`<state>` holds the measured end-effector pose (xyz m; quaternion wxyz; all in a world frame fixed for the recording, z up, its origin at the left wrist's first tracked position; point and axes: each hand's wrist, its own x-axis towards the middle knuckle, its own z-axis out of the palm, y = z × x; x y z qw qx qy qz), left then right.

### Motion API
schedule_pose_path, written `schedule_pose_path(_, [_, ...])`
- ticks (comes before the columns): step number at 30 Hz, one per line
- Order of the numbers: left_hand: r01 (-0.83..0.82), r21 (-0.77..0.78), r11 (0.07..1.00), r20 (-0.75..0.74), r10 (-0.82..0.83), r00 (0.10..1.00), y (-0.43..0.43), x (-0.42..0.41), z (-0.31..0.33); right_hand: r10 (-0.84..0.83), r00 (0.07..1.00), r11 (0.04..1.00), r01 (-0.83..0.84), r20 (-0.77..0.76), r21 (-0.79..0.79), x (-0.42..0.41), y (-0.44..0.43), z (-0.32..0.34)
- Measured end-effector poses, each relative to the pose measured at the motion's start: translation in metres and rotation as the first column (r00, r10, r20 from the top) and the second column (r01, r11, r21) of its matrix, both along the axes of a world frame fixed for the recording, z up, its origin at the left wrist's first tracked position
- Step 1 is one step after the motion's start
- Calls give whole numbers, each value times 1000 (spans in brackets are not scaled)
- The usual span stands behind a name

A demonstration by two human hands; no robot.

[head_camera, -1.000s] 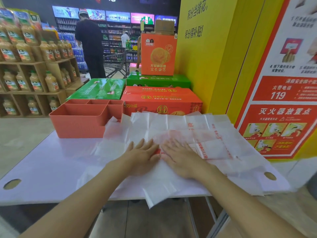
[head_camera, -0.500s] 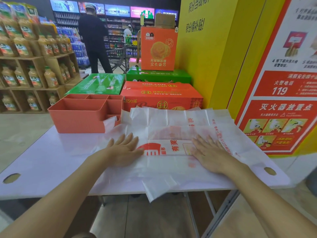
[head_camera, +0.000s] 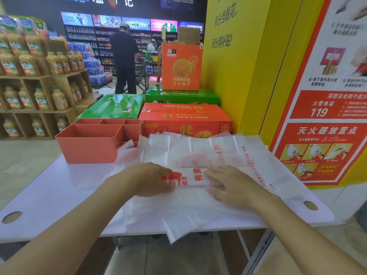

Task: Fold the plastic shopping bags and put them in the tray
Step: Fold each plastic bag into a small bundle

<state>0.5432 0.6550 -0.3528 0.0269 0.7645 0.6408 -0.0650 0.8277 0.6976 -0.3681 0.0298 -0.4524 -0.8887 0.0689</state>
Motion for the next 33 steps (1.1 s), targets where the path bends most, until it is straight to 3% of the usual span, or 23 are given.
schedule_pose_path(3, [-13, -56, 998, 81, 18, 997, -2, 1, -7, 0, 1000, 1000, 0, 0, -15, -2, 0, -3])
schedule_pose_path(8, [6, 26, 1000, 37, -7, 999, 0, -7, -11, -6, 1000, 1000, 6, -15, 22, -1, 5, -7])
schedule_pose_path(18, [-62, 170, 983, 103, 45, 994, 19, -27, -12, -83, 993, 993, 90, -89, 72, 10, 26, -2])
schedule_pose_path(26, [-169, 215, 962, 218, 121, 968, 33, -28, 7, -195, 930, 972, 226, -311, 65, 21, 44, 8])
schedule_pose_path(30, [-202, 209, 957, 161, 170, 972, 38, -27, 14, -247, 917, 962, 270, -312, 32, 22, 52, 17])
schedule_pose_path(33, [-218, 248, 944, 54, 212, 976, 45, -26, 12, -309, 928, 945, 324, -210, 41, 17, 55, 22])
